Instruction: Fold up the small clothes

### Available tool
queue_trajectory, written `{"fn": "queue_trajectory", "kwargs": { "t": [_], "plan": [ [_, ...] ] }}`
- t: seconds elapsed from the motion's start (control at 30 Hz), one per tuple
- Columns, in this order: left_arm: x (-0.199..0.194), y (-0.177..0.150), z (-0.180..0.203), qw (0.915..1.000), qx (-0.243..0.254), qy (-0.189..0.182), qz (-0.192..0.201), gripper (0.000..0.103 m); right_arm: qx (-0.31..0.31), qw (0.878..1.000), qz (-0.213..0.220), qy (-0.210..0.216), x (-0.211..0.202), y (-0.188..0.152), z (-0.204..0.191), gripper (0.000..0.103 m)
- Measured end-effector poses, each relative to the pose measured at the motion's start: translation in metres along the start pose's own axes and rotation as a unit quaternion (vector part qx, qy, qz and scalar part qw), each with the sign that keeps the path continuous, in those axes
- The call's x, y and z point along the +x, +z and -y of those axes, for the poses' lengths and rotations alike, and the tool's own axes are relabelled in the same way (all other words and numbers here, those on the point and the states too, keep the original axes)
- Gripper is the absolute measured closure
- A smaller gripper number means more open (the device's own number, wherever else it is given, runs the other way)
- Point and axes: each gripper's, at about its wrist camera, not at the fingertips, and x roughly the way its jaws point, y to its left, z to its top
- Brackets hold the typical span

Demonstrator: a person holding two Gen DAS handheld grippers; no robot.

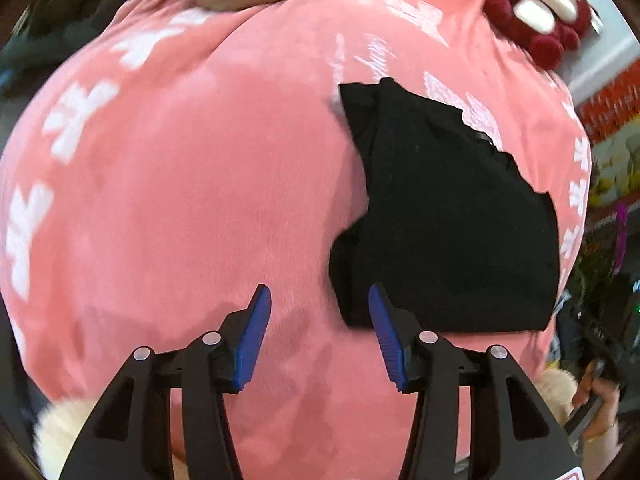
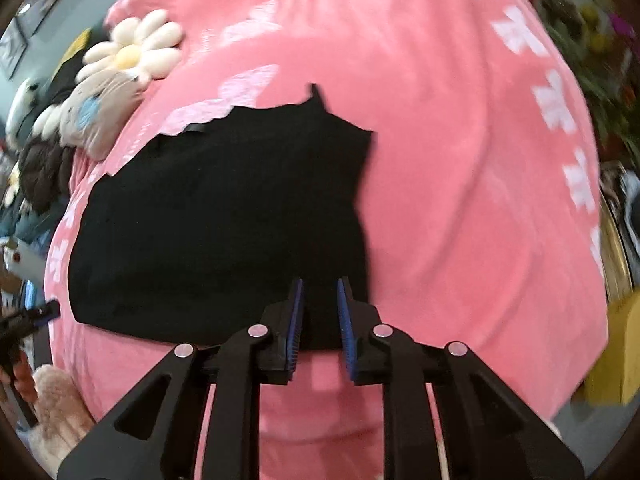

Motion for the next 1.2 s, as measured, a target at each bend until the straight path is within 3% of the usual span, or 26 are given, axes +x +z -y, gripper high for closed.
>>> {"fn": "queue_trajectory", "kwargs": {
  "t": [0.07,0.1,0.17,0.23,0.33,0.43,0.57,0.7,0.73,0.8,0.83,0.87,0.93,1.07,1.2],
  "plan": [
    [0.002,0.008,0.001,0.9999,0.012,0.004,-0.001,0.054,0.014,0.999,-0.037,-0.033,0.035,-0.010,0.019,0.091],
    [0.001,0.007,0.001,0.9999,0.013,0.003,-0.003,0.054,0.033,0.999,-0.029,-0.020,0.030,-0.011,0.024,0.091],
    [-0.003,0.008,-0.004,0.9999,0.008,-0.011,-0.006,0.050,0.054,0.998,-0.021,-0.035,0.013,-0.007,0.025,0.088],
    [-0.004,0.003,-0.008,0.9989,-0.014,-0.045,-0.002,0.048,0.061,0.998,0.007,-0.023,-0.007,-0.004,0.020,0.088],
    [0.002,-0.001,-0.009,0.9949,-0.047,-0.089,0.005,0.041,0.037,0.999,0.012,-0.020,-0.010,0.001,0.009,0.089],
    [0.020,0.000,-0.005,0.9901,-0.093,-0.105,0.004,0.041,0.028,0.996,-0.050,-0.065,0.031,-0.005,0.015,0.087],
    [0.037,0.002,-0.010,0.9849,-0.157,-0.073,-0.004,0.041,0.065,0.997,0.001,-0.041,-0.002,-0.004,0.015,0.086],
    [0.042,-0.001,-0.015,0.9696,-0.223,-0.099,0.015,0.039,0.053,0.998,0.023,-0.027,-0.015,0.000,0.007,0.086],
    [0.041,0.000,-0.014,0.9668,-0.230,-0.110,0.021,0.040,0.054,0.998,0.025,-0.020,-0.015,-0.001,0.007,0.086],
    [0.043,0.003,-0.012,0.9616,-0.239,-0.132,0.029,0.060,0.062,0.998,0.030,-0.009,-0.014,-0.009,0.011,0.085],
    [0.045,0.006,-0.008,0.9622,-0.233,-0.138,0.026,0.096,0.066,0.997,0.031,-0.001,-0.012,-0.012,0.014,0.083],
    [0.044,0.009,-0.003,0.9648,-0.223,-0.138,0.023,0.099,0.070,0.997,0.031,0.006,-0.010,-0.010,0.012,0.080],
    [0.026,0.017,0.016,0.9714,-0.196,-0.123,0.053,0.100,0.075,0.996,0.037,0.021,-0.008,-0.016,0.018,0.073],
    [-0.027,0.039,0.086,0.9813,-0.092,-0.128,0.111,0.100,0.082,0.994,0.058,0.042,-0.013,-0.024,0.024,0.064],
    [-0.072,0.053,0.189,0.9739,0.030,-0.176,0.139,0.100,0.140,0.985,0.069,0.073,-0.015,-0.026,0.044,0.064]
  ]
}}
